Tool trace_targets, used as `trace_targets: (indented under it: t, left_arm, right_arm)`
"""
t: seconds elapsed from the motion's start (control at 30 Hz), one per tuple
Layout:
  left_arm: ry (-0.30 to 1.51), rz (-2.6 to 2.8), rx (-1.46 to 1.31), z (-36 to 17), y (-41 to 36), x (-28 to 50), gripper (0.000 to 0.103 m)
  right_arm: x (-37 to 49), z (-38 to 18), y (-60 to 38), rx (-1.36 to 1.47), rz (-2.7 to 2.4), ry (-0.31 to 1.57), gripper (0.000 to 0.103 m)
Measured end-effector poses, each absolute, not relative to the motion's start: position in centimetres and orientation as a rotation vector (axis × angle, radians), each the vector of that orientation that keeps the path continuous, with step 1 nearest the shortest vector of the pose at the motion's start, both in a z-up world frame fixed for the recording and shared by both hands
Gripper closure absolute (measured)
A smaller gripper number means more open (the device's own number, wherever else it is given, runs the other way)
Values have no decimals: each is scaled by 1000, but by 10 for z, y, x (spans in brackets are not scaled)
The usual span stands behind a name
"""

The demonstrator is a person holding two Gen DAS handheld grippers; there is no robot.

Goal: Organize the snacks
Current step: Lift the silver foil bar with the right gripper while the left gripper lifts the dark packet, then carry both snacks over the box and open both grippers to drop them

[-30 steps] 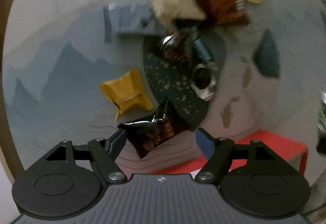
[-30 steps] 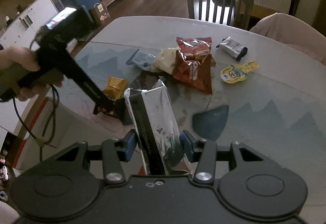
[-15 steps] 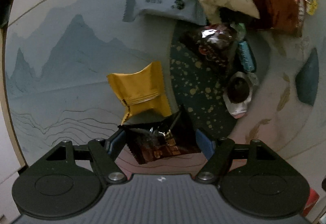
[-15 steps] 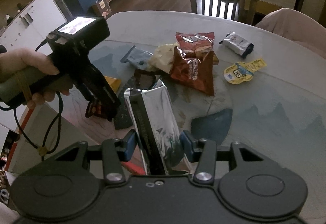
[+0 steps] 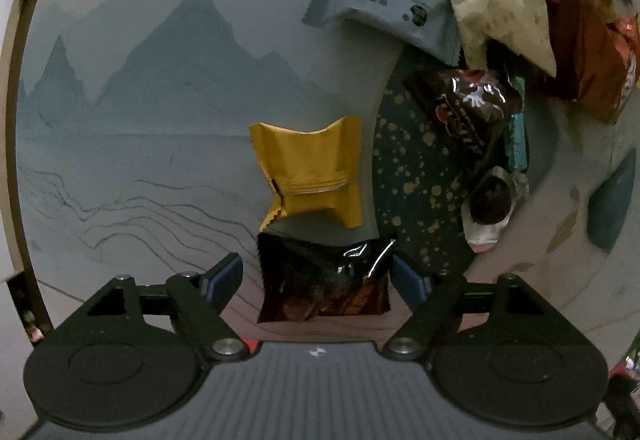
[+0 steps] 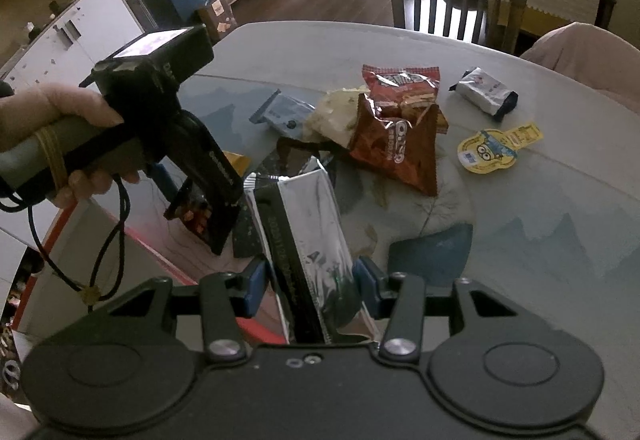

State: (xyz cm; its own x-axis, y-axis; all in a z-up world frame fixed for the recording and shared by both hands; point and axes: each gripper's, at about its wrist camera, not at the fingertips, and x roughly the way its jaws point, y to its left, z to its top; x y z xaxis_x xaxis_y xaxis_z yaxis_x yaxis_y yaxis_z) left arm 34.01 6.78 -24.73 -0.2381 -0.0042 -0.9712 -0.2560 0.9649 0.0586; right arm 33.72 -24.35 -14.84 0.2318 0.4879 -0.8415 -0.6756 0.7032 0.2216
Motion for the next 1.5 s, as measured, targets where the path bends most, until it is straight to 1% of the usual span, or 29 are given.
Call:
trace_targets:
  t: [0.13, 0.27, 0.33, 0.37, 0.43, 0.47, 0.6, 0.83, 1.07, 1.33, 1.5]
  left_arm:
    - [1817, 216, -117, -255, 59, 347, 21]
    - [1801, 186, -72, -255, 47, 353, 22]
    - [1782, 169, -59, -252, 42, 352, 26]
    - [1773, 162, -63, -250, 38, 350, 30]
    - [1746, 149, -50, -245, 34, 346, 34]
    - [1731, 144, -46, -244, 33, 345, 38]
    - [1690, 142, -90, -240, 29, 339, 43]
    - [1586, 119, -214, -216, 45, 330, 43]
    - [1461, 83, -296, -171, 55, 315, 43]
    - [1353, 14, -289, -106, 65, 264, 43]
    - [1342, -22, -252, -89, 67, 224, 43]
  right_arm:
    - [339, -152, -243, -205, 810, 1077, 56]
    - [339, -154, -243, -212, 817, 1082, 56]
    - [341, -156, -243, -212, 817, 1084, 56]
    - [341, -156, -243, -212, 816, 1085, 56]
    - [342, -157, -243, -212, 815, 1087, 56]
    - [342, -157, -243, -213, 814, 1087, 56]
    - [339, -156, -242, -214, 808, 1083, 56]
    - [330, -143, -242, -222, 792, 1062, 56]
    - [307, -116, -242, -231, 769, 1025, 56]
    - [266, -92, -232, -242, 745, 993, 56]
    - [234, -83, -222, -242, 737, 993, 56]
